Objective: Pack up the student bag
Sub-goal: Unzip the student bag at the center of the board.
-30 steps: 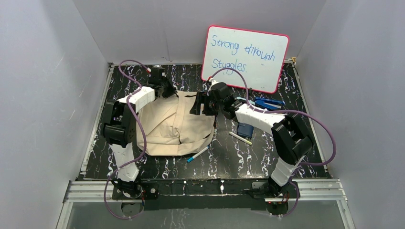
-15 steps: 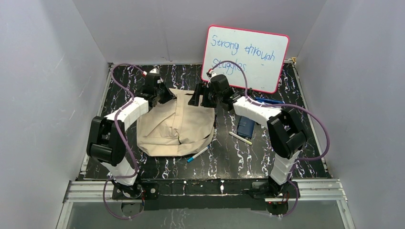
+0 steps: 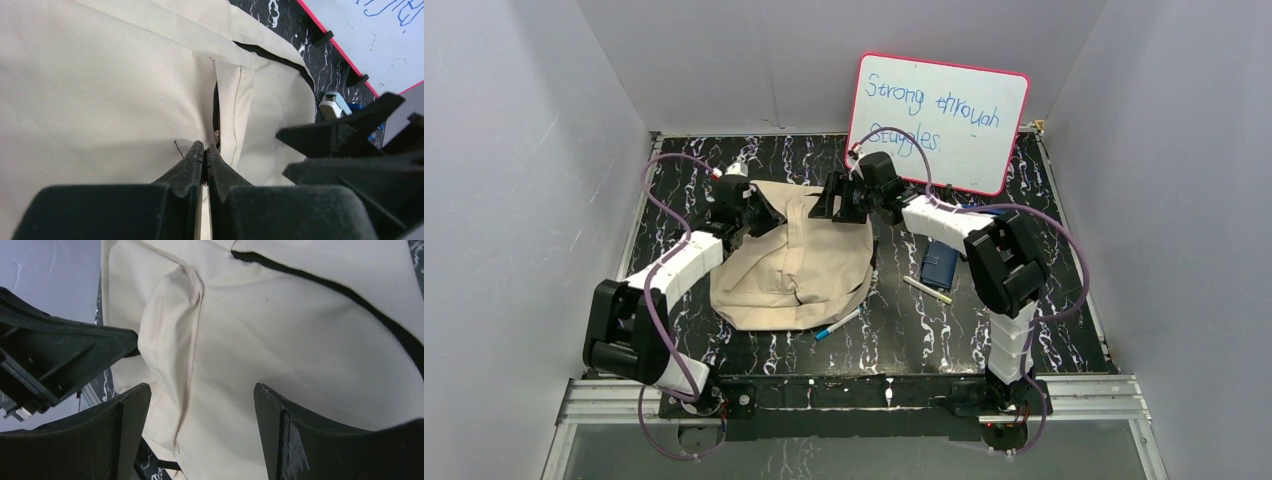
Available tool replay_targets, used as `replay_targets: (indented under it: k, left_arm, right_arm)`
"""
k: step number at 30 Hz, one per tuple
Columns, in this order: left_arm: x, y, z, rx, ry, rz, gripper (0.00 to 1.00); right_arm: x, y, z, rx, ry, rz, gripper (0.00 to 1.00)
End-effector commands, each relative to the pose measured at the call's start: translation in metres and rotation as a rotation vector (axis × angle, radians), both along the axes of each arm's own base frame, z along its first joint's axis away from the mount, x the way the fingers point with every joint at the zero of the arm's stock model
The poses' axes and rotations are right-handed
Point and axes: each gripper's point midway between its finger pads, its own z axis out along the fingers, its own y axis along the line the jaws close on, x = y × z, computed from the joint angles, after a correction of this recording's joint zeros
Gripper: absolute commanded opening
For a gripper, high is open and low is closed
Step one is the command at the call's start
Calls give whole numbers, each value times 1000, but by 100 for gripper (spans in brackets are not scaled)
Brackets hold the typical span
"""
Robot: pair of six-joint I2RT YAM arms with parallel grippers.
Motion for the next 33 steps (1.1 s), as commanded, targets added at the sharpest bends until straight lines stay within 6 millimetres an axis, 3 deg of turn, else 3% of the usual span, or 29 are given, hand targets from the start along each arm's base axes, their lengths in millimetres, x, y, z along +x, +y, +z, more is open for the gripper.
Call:
replay_targets:
  k: [1, 12, 24, 29, 33]
  left_arm:
    - [-25, -2, 7, -21, 1, -25, 0]
    - [-37, -2, 3, -21, 9, -47, 0]
    - [-33, -9, -1, -27, 18, -79, 0]
    - [-34, -8, 2, -22, 8, -84, 0]
    - [-36, -7, 2, -18, 6, -88, 0]
  right_arm:
    - [15, 25, 34, 104, -62, 60, 84]
    - [34, 58, 29, 171, -26, 134, 76]
    - [30, 78, 21, 175, -21, 191, 70]
    - [31, 86, 9, 164, 5, 200, 68]
    - [35, 88, 2, 156, 14, 188, 57]
